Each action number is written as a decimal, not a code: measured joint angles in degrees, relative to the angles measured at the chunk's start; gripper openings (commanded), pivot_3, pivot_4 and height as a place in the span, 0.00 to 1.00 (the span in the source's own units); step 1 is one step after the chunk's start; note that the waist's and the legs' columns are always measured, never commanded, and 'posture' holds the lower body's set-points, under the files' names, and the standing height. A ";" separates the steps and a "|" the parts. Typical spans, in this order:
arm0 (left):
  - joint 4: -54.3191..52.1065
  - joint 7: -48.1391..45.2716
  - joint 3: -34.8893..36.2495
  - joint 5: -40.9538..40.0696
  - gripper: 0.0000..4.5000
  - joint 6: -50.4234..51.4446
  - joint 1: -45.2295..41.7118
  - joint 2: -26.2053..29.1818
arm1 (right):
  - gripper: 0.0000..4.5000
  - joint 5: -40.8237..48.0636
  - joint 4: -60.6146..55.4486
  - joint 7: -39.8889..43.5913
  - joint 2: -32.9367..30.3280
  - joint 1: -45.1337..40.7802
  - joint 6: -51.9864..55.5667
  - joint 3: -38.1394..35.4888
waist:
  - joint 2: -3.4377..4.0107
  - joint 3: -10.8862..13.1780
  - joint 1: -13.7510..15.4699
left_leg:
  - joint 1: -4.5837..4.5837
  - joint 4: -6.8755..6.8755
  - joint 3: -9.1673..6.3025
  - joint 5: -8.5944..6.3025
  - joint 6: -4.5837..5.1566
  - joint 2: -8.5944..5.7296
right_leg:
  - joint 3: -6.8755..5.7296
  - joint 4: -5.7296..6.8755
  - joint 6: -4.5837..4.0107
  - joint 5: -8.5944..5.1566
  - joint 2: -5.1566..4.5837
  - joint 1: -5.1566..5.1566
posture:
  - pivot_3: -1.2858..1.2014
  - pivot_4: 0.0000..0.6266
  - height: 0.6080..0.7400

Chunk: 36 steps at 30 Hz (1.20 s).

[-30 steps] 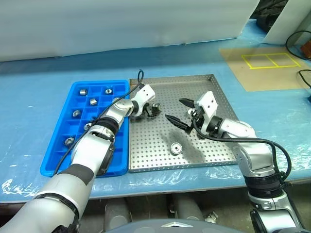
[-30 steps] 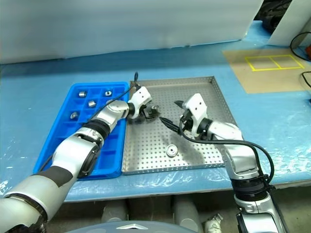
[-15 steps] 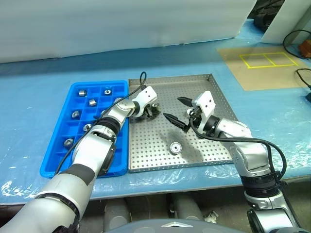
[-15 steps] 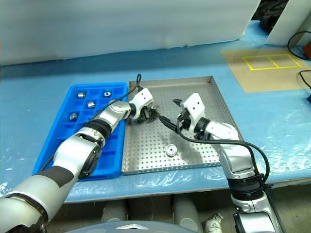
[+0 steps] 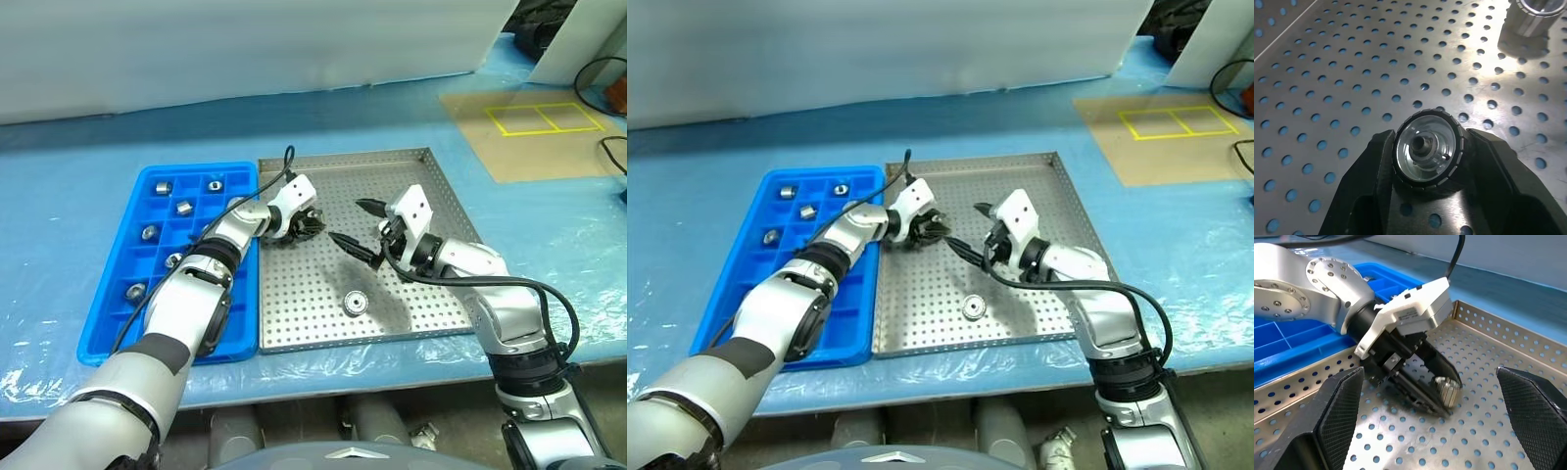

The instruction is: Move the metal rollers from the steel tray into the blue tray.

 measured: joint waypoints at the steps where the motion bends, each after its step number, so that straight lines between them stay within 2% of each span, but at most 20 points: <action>1: -1.64 -1.88 -0.08 -0.30 0.50 -0.32 0.88 0.35 | 1.00 0.00 0.24 0.23 -0.04 -0.21 -0.09 0.02 | 0.00 0.00 0.01 | 0.00 -0.02 0.00 0.00 0.00 0.00 | 0.00 0.00 0.00 0.00 0.00 0.00 | 0.40 0.24 1.00; 4: -8.42 -8.11 -0.63 -1.46 0.50 -0.70 3.50 2.28 | 1.00 -0.01 1.16 0.85 -0.08 -0.19 -0.16 0.08 | 0.00 0.04 0.02 | 0.00 -0.03 0.00 0.00 -0.01 0.01 | -0.01 0.01 0.00 0.00 0.00 -0.03 | 0.40 0.24 1.00; 8: -23.23 -16.01 -0.64 -5.52 0.50 3.97 7.08 7.32 | 1.00 0.00 2.14 1.53 0.14 -0.99 -0.19 0.56 | 0.01 0.08 0.03 | 0.04 -0.04 0.02 0.03 -0.06 0.05 | -0.01 0.08 0.00 0.00 0.00 -0.08 | 0.43 0.24 1.00; 13: -39.71 -21.84 -0.19 -8.42 0.50 12.55 13.99 19.59 | 1.00 0.23 5.64 3.22 1.84 -4.51 -1.22 1.17 | 0.11 0.14 -0.10 | 0.05 -0.20 0.09 0.07 -0.15 0.13 | -0.02 0.15 -0.01 -0.01 0.01 -0.21 | 0.47 0.24 1.00; 16: -47.55 -22.48 2.62 -11.00 0.50 18.36 19.79 26.58 | 1.00 0.24 9.61 5.54 3.13 -7.93 -2.60 2.55 | 0.21 0.20 0.30 | 0.02 -0.30 0.06 0.12 -0.22 0.17 | -0.10 0.18 -0.03 -0.01 0.03 -0.39 | 0.51 0.24 1.00; 22: -61.35 -18.04 10.49 -16.13 0.50 26.24 28.50 33.45 | 1.00 -0.09 18.28 11.48 6.89 -14.98 -6.77 6.74 | 0.28 0.26 3.04 | -0.08 -0.38 0.04 0.09 -0.19 0.14 | -0.30 0.15 -0.09 -0.05 -0.06 -0.44 | 0.58 0.24 1.00; 28: -80.67 -14.28 21.65 -23.93 0.50 36.31 48.96 37.88 | 1.00 -1.58 29.56 18.97 11.60 -21.67 -13.20 10.49 | 0.22 0.28 4.46 | -0.10 -0.77 -0.08 0.13 -0.25 0.24 | -0.70 0.17 -0.34 -0.22 -0.15 -0.47 | 0.65 0.24 1.00; 30: -88.71 -14.44 25.65 -26.46 0.50 39.82 59.25 39.96 | 1.00 -2.12 33.46 21.27 13.34 -23.22 -15.22 11.50 | 0.14 0.29 5.01 | -0.16 -0.85 -0.10 0.14 -0.28 0.33 | -0.81 0.13 -0.40 -0.26 -0.11 -0.51 | 0.68 0.24 1.00; 33: -96.61 -13.53 30.06 -28.47 0.50 42.20 69.65 40.15 | 1.00 -2.54 37.37 23.89 15.16 -25.46 -17.27 11.87 | 0.17 0.32 6.91 | -0.33 -0.88 -0.16 0.16 -0.30 0.60 | -1.38 0.13 -0.52 -0.35 -0.10 -0.53 | 0.70 0.24 1.00; 36: -100.56 -10.51 35.16 -28.92 0.50 42.61 75.45 38.71 | 1.00 -2.73 40.58 26.31 17.56 -28.34 -19.30 12.18 | 0.24 0.36 8.60 | -0.41 -0.88 -0.18 0.26 -0.46 1.05 | -1.62 0.22 -0.76 -0.49 0.06 -0.51 | 0.72 0.24 1.00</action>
